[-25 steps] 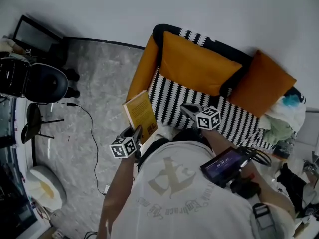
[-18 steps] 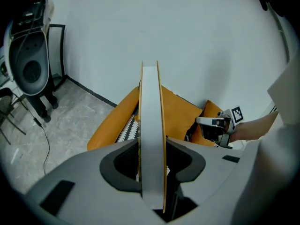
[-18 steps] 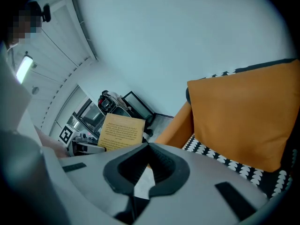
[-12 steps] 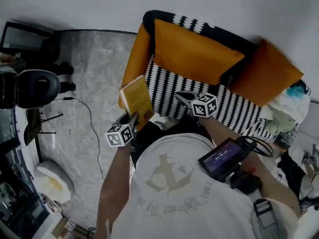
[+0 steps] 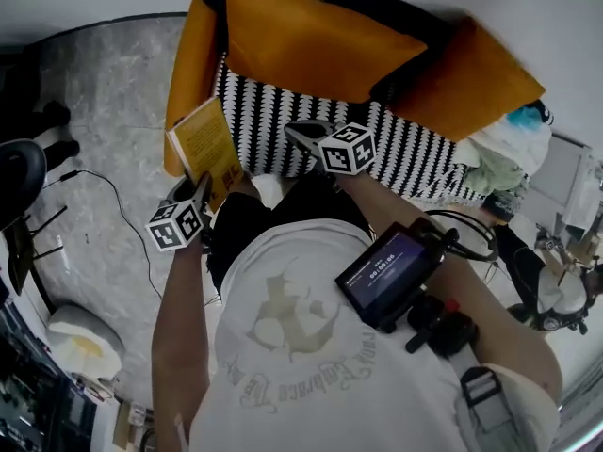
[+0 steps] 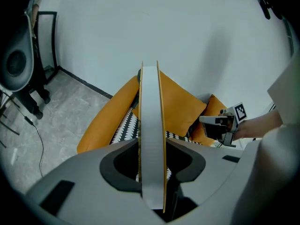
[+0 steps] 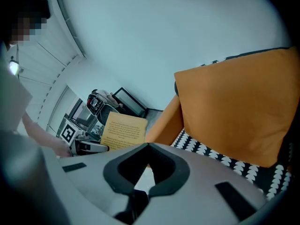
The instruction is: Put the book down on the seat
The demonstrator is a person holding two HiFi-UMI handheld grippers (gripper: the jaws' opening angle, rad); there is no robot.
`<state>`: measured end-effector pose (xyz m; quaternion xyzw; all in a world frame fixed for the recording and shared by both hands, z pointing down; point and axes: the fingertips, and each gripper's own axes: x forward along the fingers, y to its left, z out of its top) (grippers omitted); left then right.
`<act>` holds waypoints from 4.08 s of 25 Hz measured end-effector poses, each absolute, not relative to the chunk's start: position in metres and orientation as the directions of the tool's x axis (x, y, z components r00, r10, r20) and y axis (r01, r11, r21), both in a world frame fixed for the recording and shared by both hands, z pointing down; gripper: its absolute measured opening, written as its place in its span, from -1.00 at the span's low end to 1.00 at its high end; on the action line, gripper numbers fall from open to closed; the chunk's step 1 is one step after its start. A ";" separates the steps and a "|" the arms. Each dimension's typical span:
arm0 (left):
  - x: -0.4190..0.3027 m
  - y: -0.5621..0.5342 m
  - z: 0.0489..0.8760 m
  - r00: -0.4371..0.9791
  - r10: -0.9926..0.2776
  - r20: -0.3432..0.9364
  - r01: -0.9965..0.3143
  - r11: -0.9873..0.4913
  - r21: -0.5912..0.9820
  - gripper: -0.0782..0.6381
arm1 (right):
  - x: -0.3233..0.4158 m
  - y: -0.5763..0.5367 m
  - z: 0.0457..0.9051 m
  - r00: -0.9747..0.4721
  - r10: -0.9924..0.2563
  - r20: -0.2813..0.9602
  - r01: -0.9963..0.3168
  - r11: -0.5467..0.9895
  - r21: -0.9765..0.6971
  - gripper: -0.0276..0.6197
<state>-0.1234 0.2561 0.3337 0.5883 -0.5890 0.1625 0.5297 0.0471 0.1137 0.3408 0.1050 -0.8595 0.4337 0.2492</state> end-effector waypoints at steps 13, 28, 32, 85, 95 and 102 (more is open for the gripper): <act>-0.131 0.260 0.379 0.286 -0.450 0.846 -0.850 0.289 0.441 -0.35 | 0.034 0.124 0.399 -0.829 0.031 0.558 -0.454 0.544 -0.706 -0.87; -0.113 0.231 0.426 0.285 -0.407 0.868 -0.884 0.238 0.402 -0.35 | 0.039 0.124 0.462 -0.825 0.055 0.563 -0.468 0.493 -0.734 -0.87; -0.111 0.229 0.444 0.289 -0.387 0.876 -0.882 0.248 0.401 -0.35 | 0.037 0.128 0.471 -0.825 0.056 0.562 -0.470 0.482 -0.739 -0.87; -0.194 0.125 0.570 -0.051 -0.146 0.988 -0.996 0.085 -0.039 -0.26 | 0.088 0.173 0.531 -0.810 0.055 0.584 -0.528 0.366 -0.766 -0.87; -0.201 0.135 0.551 -0.100 -0.171 0.980 -0.993 0.081 -0.087 -0.17 | 0.079 0.168 0.525 -0.815 0.057 0.576 -0.517 0.377 -0.769 -0.87; -0.208 0.140 0.520 -0.106 -0.212 0.972 -0.991 0.108 -0.085 -0.17 | 0.069 0.154 0.507 -0.820 0.058 0.570 -0.500 0.412 -0.762 -0.87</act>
